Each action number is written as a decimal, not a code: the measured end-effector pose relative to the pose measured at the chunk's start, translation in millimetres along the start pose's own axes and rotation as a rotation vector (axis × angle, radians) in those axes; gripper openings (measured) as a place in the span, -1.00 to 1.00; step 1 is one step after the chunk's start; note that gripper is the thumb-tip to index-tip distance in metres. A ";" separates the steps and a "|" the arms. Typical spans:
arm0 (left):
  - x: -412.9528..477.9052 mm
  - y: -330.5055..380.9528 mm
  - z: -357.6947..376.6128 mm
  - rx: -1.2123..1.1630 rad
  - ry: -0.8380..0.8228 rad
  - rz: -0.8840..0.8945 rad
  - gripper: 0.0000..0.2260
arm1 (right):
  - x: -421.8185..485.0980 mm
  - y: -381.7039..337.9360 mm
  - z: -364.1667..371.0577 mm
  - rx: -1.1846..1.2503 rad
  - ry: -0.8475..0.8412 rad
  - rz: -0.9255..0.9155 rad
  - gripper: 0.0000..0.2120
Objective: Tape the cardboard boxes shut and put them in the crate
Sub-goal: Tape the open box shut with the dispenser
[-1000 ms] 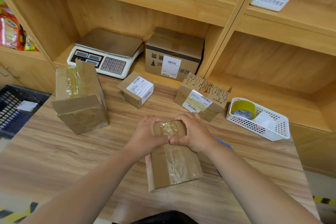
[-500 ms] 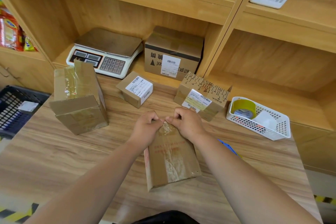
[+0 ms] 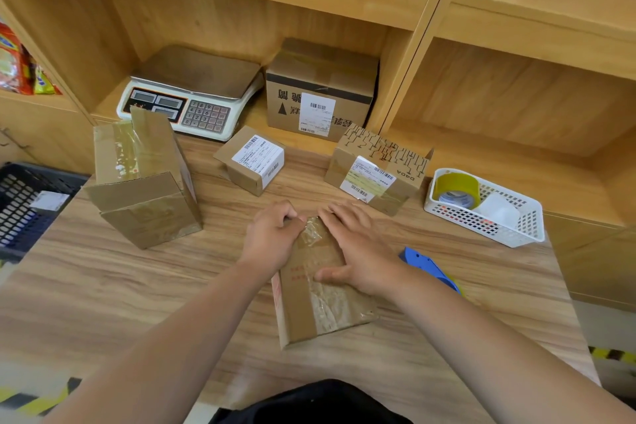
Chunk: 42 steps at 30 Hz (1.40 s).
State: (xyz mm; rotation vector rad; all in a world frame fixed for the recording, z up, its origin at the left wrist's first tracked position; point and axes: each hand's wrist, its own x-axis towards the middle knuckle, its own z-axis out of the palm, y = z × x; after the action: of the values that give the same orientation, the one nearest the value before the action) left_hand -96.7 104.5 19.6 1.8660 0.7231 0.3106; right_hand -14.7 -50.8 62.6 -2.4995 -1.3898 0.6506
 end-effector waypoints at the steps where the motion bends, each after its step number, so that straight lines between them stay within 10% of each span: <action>1: -0.2 0.1 0.0 0.008 0.001 0.003 -0.76 | -4.4 0.2 0.0 -0.021 -0.027 -0.007 0.04; 11: -0.1 0.1 -0.5 0.031 -0.013 0.016 -0.75 | -31.9 -6.8 16.1 -0.060 -0.013 -0.035 0.15; 19: -0.2 -1.6 -0.6 0.055 -0.021 0.024 -0.78 | -11.7 -4.9 24.1 0.194 0.347 0.023 -0.29; 29: -9.1 7.1 -2.1 -0.007 0.012 -0.091 -0.87 | -46.0 14.9 21.8 0.207 -0.036 -0.095 0.12; 36: -6.8 5.5 -7.1 0.075 0.000 -0.171 -0.46 | -30.5 16.5 8.3 0.191 0.272 0.046 -0.37; 42: -10.6 8.2 -9.4 -0.132 -0.014 -0.459 -0.40 | -12.3 8.1 -2.7 0.612 0.070 0.294 -0.34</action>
State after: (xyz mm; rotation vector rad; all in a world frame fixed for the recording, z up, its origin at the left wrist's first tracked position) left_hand -107.2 102.9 32.1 1.5241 1.0675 0.0471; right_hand -12.9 -65.4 65.2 -2.1973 -0.6572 0.8736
